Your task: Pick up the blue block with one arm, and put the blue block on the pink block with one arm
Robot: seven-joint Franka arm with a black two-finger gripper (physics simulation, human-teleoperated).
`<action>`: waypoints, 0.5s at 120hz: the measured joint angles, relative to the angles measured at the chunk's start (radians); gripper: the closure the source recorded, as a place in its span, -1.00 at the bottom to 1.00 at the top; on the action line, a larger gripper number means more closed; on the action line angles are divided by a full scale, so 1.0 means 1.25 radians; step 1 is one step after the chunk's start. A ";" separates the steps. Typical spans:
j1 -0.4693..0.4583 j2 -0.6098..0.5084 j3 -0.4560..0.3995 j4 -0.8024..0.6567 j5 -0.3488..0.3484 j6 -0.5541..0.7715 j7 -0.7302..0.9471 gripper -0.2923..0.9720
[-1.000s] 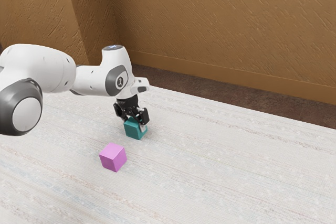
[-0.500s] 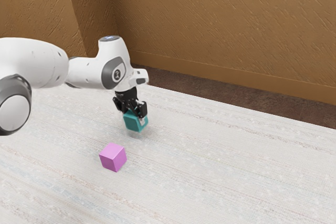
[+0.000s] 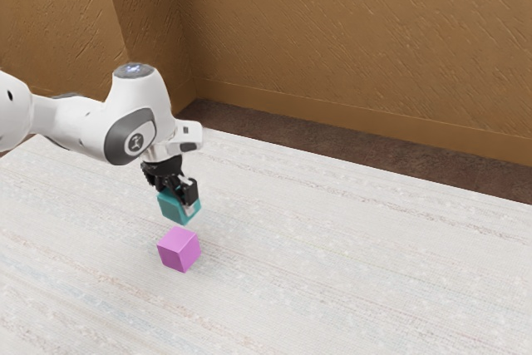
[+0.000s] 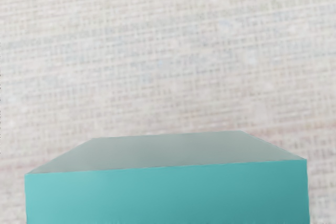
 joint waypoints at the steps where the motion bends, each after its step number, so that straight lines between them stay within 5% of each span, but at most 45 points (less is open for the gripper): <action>1: 0.000 -0.002 0.000 -0.003 0.001 0.002 -0.001 -0.02; 60: -0.008 -0.060 0.004 -0.109 0.001 0.027 -0.125 -0.02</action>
